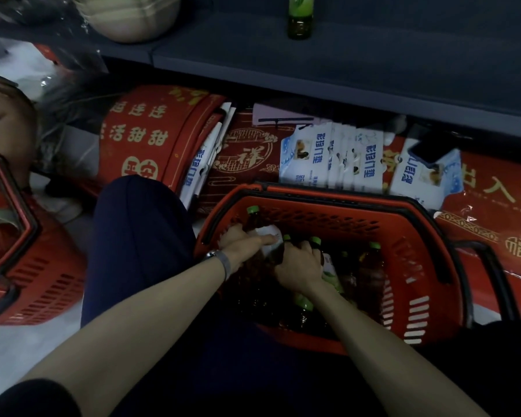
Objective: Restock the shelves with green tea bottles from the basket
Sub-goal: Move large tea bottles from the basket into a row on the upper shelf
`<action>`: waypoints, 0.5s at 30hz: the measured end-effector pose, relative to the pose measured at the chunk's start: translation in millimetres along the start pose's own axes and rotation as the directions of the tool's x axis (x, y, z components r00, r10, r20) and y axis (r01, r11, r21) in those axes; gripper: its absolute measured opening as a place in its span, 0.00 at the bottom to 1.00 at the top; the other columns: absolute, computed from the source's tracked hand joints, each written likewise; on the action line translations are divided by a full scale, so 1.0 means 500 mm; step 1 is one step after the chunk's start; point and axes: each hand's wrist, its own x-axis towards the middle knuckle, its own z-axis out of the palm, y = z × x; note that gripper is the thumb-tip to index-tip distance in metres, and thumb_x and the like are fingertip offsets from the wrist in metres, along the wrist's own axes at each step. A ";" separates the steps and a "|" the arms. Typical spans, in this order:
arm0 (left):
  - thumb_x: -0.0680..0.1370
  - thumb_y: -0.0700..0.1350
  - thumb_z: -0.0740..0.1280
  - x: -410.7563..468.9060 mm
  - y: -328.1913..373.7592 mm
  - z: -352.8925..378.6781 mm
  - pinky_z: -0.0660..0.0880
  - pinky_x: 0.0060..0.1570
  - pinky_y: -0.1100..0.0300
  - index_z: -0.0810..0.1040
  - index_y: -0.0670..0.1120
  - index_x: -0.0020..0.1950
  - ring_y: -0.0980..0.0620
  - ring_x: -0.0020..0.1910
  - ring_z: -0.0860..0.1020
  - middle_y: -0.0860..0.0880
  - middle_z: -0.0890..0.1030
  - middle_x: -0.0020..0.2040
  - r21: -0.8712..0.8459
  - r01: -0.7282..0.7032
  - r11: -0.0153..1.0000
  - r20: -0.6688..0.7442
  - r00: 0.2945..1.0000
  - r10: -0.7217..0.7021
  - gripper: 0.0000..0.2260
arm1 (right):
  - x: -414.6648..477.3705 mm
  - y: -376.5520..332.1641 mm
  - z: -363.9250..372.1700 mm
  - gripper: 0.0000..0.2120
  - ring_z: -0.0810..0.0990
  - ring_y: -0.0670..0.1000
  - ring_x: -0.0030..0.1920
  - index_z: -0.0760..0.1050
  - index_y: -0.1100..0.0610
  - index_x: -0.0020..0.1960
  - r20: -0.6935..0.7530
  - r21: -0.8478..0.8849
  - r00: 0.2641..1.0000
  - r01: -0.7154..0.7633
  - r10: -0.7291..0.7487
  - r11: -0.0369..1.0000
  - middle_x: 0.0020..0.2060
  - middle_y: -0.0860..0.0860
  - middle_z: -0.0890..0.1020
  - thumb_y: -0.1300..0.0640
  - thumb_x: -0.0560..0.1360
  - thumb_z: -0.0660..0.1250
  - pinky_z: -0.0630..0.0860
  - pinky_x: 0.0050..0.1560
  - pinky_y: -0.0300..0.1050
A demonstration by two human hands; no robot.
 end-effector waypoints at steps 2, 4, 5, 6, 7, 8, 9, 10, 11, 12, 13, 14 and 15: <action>0.67 0.59 0.83 -0.012 0.011 -0.003 0.78 0.63 0.54 0.73 0.42 0.76 0.43 0.66 0.79 0.44 0.80 0.69 0.125 -0.066 0.990 -0.072 0.995 0.075 0.43 | -0.006 0.001 -0.015 0.27 0.64 0.62 0.76 0.70 0.57 0.74 0.029 0.047 0.999 -0.017 0.015 0.999 0.72 0.61 0.73 0.45 0.79 0.67 0.59 0.74 0.55; 0.65 0.63 0.82 -0.028 0.022 -0.009 0.78 0.59 0.58 0.76 0.43 0.72 0.43 0.64 0.80 0.44 0.82 0.66 0.203 -0.114 0.972 -0.108 0.984 0.138 0.42 | -0.018 0.001 -0.028 0.29 0.66 0.63 0.76 0.68 0.57 0.75 0.031 0.116 0.999 -0.032 0.029 0.993 0.72 0.62 0.72 0.44 0.79 0.69 0.61 0.74 0.55; 0.63 0.65 0.82 -0.037 0.029 -0.012 0.79 0.56 0.58 0.79 0.45 0.68 0.44 0.61 0.82 0.46 0.83 0.63 0.233 -0.136 0.963 -0.119 0.979 0.167 0.40 | -0.024 0.001 -0.034 0.32 0.68 0.63 0.74 0.68 0.57 0.75 0.019 0.171 0.999 -0.038 0.035 0.985 0.71 0.61 0.74 0.42 0.78 0.71 0.65 0.73 0.54; 0.60 0.68 0.81 -0.048 0.038 -0.018 0.80 0.54 0.57 0.81 0.48 0.62 0.45 0.58 0.82 0.48 0.84 0.59 0.262 -0.171 0.950 -0.124 0.970 0.208 0.38 | -0.029 0.003 -0.040 0.35 0.72 0.62 0.72 0.68 0.58 0.74 0.010 0.246 0.999 -0.052 0.051 0.968 0.69 0.59 0.76 0.40 0.76 0.73 0.69 0.70 0.53; 0.58 0.70 0.79 -0.053 0.046 -0.023 0.81 0.53 0.56 0.82 0.50 0.56 0.46 0.55 0.83 0.50 0.85 0.55 0.275 -0.203 0.940 -0.130 0.961 0.245 0.35 | -0.037 0.004 -0.048 0.38 0.75 0.61 0.70 0.68 0.58 0.74 -0.008 0.326 0.998 -0.050 0.055 0.944 0.68 0.57 0.78 0.38 0.73 0.76 0.73 0.66 0.50; 0.56 0.72 0.78 -0.060 0.055 -0.030 0.82 0.51 0.56 0.82 0.51 0.52 0.48 0.52 0.83 0.52 0.85 0.51 0.275 -0.234 0.933 -0.132 0.952 0.278 0.34 | -0.044 0.004 -0.058 0.41 0.78 0.59 0.67 0.67 0.57 0.75 -0.023 0.403 0.998 -0.042 0.056 0.914 0.67 0.55 0.79 0.38 0.71 0.78 0.75 0.63 0.49; 0.55 0.73 0.78 -0.068 0.067 -0.037 0.82 0.50 0.56 0.82 0.52 0.48 0.50 0.49 0.83 0.53 0.85 0.47 0.257 -0.260 0.931 -0.138 0.944 0.301 0.32 | -0.055 0.003 -0.073 0.43 0.79 0.57 0.65 0.66 0.56 0.75 -0.041 0.470 0.998 -0.019 0.044 0.882 0.66 0.54 0.79 0.38 0.70 0.79 0.77 0.62 0.48; 0.55 0.74 0.78 -0.081 0.083 -0.046 0.82 0.48 0.57 0.83 0.52 0.46 0.51 0.47 0.83 0.54 0.85 0.45 0.234 -0.280 0.931 -0.140 0.938 0.318 0.31 | -0.064 0.002 -0.088 0.44 0.80 0.55 0.64 0.66 0.53 0.76 -0.056 0.523 0.998 0.000 0.034 0.852 0.66 0.52 0.80 0.38 0.68 0.80 0.79 0.63 0.50; 0.56 0.74 0.78 -0.092 0.098 -0.051 0.81 0.46 0.58 0.83 0.52 0.44 0.52 0.46 0.83 0.55 0.85 0.43 0.210 -0.299 0.931 -0.142 0.933 0.332 0.30 | -0.077 0.001 -0.106 0.43 0.81 0.53 0.61 0.67 0.50 0.75 -0.078 0.562 0.997 0.028 0.019 0.826 0.64 0.49 0.81 0.38 0.67 0.81 0.80 0.61 0.50; 0.56 0.74 0.77 -0.106 0.115 -0.055 0.80 0.45 0.58 0.83 0.53 0.44 0.52 0.46 0.83 0.55 0.85 0.43 0.197 -0.309 0.930 -0.142 0.930 0.339 0.30 | -0.091 -0.002 -0.126 0.40 0.82 0.49 0.57 0.68 0.48 0.72 -0.099 0.594 0.995 0.059 0.000 0.802 0.60 0.44 0.81 0.39 0.67 0.82 0.81 0.56 0.46; 0.56 0.75 0.77 -0.120 0.131 -0.054 0.80 0.45 0.58 0.83 0.53 0.45 0.53 0.46 0.83 0.55 0.84 0.43 0.194 -0.322 0.927 -0.144 0.925 0.351 0.31 | -0.107 -0.007 -0.148 0.37 0.81 0.44 0.53 0.68 0.46 0.69 -0.121 0.605 0.992 0.091 -0.021 0.791 0.56 0.40 0.80 0.41 0.67 0.83 0.80 0.51 0.40; 0.55 0.76 0.76 -0.138 0.149 -0.051 0.80 0.46 0.57 0.83 0.54 0.47 0.52 0.47 0.82 0.56 0.84 0.44 0.209 -0.333 0.920 -0.147 0.919 0.366 0.32 | -0.118 -0.009 -0.166 0.35 0.80 0.42 0.51 0.69 0.45 0.66 -0.154 0.601 0.987 0.124 -0.037 0.789 0.53 0.37 0.80 0.41 0.67 0.83 0.78 0.47 0.37; 0.56 0.77 0.75 -0.155 0.166 -0.046 0.81 0.47 0.56 0.82 0.54 0.48 0.52 0.47 0.82 0.56 0.84 0.44 0.228 -0.355 0.907 -0.154 0.906 0.393 0.33 | -0.133 -0.011 -0.184 0.34 0.81 0.41 0.50 0.70 0.45 0.64 -0.201 0.592 0.979 0.155 -0.042 0.791 0.51 0.38 0.80 0.41 0.66 0.83 0.78 0.45 0.36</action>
